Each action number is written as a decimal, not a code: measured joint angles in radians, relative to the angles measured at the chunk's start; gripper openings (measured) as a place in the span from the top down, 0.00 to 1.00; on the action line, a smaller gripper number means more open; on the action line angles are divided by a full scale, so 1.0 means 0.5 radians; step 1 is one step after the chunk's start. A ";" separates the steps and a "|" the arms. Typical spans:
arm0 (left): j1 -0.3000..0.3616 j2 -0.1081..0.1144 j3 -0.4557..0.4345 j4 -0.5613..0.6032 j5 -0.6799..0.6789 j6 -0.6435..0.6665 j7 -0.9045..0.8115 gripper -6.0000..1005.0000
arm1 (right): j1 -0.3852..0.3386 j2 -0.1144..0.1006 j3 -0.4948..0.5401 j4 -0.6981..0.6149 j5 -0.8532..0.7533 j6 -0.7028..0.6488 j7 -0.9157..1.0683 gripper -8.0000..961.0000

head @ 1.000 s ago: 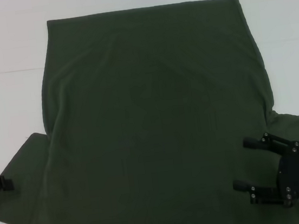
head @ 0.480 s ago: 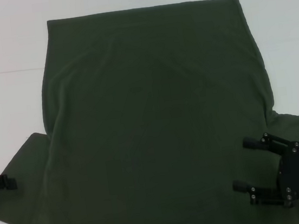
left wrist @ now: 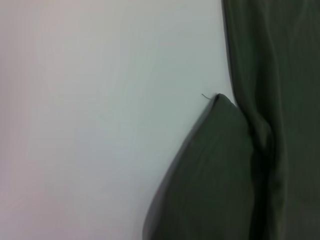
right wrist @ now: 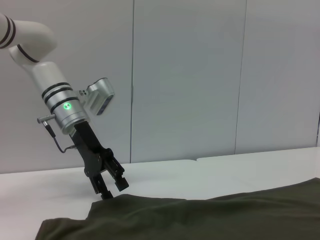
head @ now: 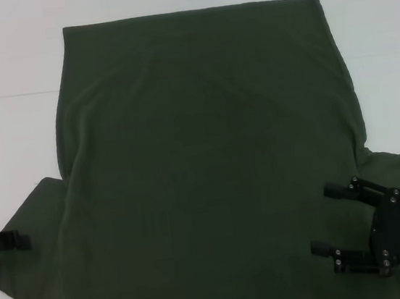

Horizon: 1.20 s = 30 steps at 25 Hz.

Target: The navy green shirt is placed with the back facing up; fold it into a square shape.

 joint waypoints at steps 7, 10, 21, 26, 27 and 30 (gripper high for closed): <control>0.013 0.022 0.001 0.009 0.004 0.017 -0.023 0.07 | -0.005 0.000 0.000 -0.001 0.000 -0.019 0.000 0.05; 0.012 0.031 -0.001 0.011 0.030 0.034 -0.035 0.07 | -0.006 0.000 0.002 -0.003 0.000 -0.021 0.000 0.05; -0.025 0.019 0.004 -0.008 0.062 0.045 -0.076 0.07 | -0.007 0.000 0.003 -0.003 0.000 -0.028 -0.002 0.05; -0.039 0.018 0.004 -0.039 0.062 0.048 -0.077 0.07 | -0.007 0.000 0.001 -0.003 0.000 -0.047 -0.011 0.05; -0.041 0.018 0.004 -0.044 0.062 0.048 -0.077 0.07 | -0.007 0.000 0.001 -0.003 0.000 -0.051 -0.013 0.05; -0.050 0.016 0.004 -0.059 0.062 0.048 -0.077 0.07 | -0.007 0.000 0.000 -0.003 0.000 -0.052 -0.015 0.05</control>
